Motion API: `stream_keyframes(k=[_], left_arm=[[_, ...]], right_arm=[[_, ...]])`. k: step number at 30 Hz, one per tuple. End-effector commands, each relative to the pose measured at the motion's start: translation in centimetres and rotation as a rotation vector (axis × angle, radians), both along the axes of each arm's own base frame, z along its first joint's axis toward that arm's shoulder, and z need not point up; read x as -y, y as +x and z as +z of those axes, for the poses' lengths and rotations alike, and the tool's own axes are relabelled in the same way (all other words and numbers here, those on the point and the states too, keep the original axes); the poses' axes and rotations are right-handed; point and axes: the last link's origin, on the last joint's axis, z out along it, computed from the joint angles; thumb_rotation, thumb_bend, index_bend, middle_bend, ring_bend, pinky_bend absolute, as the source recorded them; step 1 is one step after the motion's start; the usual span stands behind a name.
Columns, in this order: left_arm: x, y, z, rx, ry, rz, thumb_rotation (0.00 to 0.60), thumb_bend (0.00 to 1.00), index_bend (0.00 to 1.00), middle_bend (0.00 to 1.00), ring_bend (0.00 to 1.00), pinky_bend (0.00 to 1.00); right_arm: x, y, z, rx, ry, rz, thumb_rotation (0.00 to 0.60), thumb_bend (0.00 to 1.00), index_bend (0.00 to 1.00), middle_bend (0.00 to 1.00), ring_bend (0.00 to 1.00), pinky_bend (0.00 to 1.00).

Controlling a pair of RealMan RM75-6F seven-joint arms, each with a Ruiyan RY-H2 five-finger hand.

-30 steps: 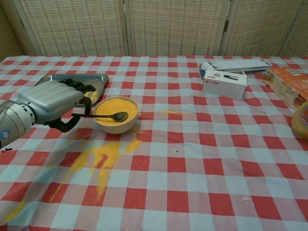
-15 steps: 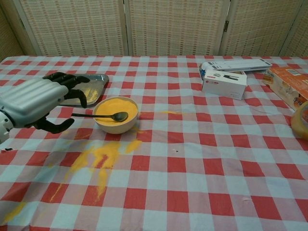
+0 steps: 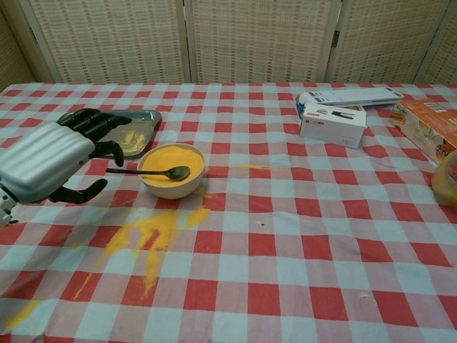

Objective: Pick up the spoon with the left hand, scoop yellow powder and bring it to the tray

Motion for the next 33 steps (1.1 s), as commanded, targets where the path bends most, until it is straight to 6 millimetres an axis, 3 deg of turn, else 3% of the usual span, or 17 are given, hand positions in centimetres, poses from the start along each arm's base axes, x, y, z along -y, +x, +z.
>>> stream_keyframes(k=[1, 18, 33], left_arm=[[0.1, 0.1, -0.5, -0.006, 0.017, -0.026, 0.6, 0.45, 0.4, 0.0, 0.0, 0.0], [-1.4, -1.2, -0.7, -0.037, 0.043, -0.004, 0.6, 0.46, 0.42, 0.0, 0.0, 0.0], [-1.7, -0.8, -0.9, -0.022, 0.051, -0.014, 0.6, 0.46, 0.46, 0.0, 0.0, 0.0]], right_arm=[[0.0, 0.0, 0.0, -0.001, -0.001, 0.001, 0.6, 0.14, 0.0, 0.0, 0.0, 0.0], [0.1, 0.0, -0.3, -0.011, 0.001, -0.001, 0.6, 0.14, 0.0, 0.0, 0.0, 0.0], [0.1, 0.0, -0.3, -0.007, 0.008, -0.002, 0.6, 0.14, 0.0, 0.0, 0.0, 0.0]])
